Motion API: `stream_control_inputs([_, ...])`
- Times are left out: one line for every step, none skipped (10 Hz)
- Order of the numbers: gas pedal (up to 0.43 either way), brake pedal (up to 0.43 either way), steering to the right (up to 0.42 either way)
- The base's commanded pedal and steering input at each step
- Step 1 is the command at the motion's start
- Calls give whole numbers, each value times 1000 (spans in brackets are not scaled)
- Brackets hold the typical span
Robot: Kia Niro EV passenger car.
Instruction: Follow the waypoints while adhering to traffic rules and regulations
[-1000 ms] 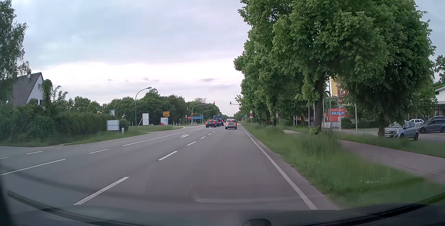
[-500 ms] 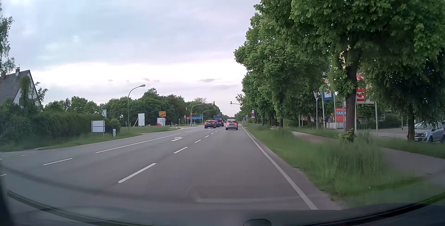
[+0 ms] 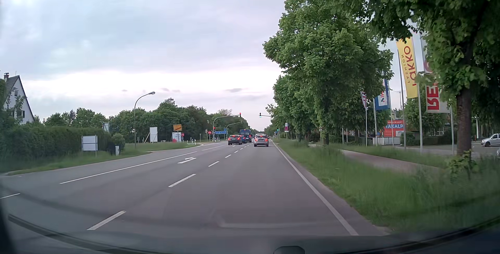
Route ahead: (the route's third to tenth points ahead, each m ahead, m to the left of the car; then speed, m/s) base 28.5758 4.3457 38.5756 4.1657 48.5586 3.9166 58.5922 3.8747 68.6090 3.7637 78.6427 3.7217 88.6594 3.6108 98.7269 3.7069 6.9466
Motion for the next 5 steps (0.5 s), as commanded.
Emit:
stream_control_inputs([110,0,-3])
stream_control_inputs([110,0,-4])
stream_control_inputs([110,0,-3])
stream_control_inputs([110,0,-4])
stream_control_inputs([110,0,-2])
